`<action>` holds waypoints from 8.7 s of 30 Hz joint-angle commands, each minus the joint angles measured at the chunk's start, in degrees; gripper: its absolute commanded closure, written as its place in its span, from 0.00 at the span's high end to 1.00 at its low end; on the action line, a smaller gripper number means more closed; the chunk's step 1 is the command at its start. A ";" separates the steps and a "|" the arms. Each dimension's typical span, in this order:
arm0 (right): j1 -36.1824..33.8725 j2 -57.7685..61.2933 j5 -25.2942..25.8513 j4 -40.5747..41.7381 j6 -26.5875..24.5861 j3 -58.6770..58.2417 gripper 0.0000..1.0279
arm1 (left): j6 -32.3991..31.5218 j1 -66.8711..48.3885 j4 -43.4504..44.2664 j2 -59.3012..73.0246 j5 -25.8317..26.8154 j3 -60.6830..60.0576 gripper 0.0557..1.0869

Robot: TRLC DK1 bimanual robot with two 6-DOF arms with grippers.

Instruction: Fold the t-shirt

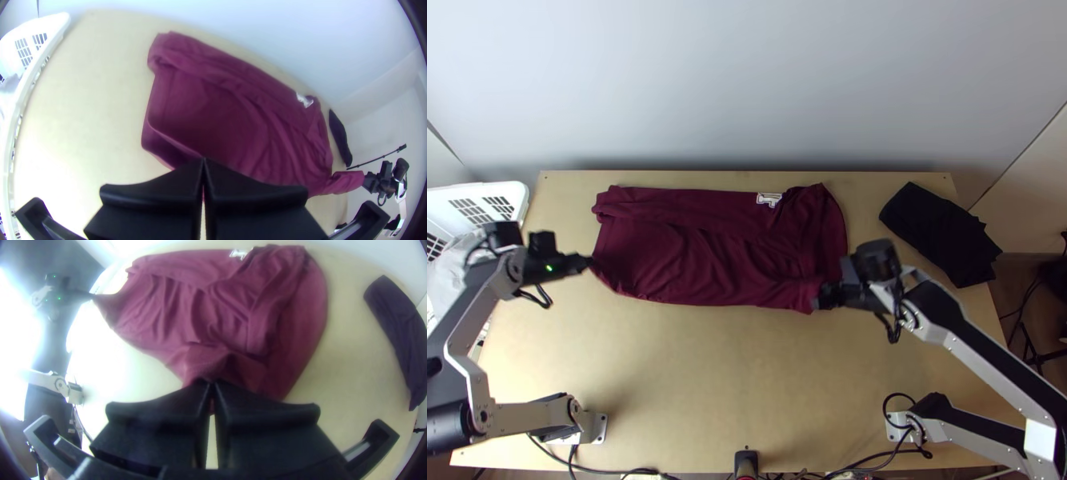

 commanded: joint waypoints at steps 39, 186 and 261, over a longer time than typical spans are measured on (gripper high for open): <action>-14.17 44.29 -1.10 5.33 -4.80 50.09 0.03 | -23.94 -3.58 5.21 34.78 -2.92 41.50 0.04; -11.80 -7.56 -1.19 13.16 2.50 -14.07 0.96 | -33.43 -54.29 -7.53 50.07 -5.82 75.16 0.03; -12.85 39.02 -15.34 32.75 16.91 7.82 0.96 | -21.83 -38.29 -6.74 14.39 -18.39 42.02 0.96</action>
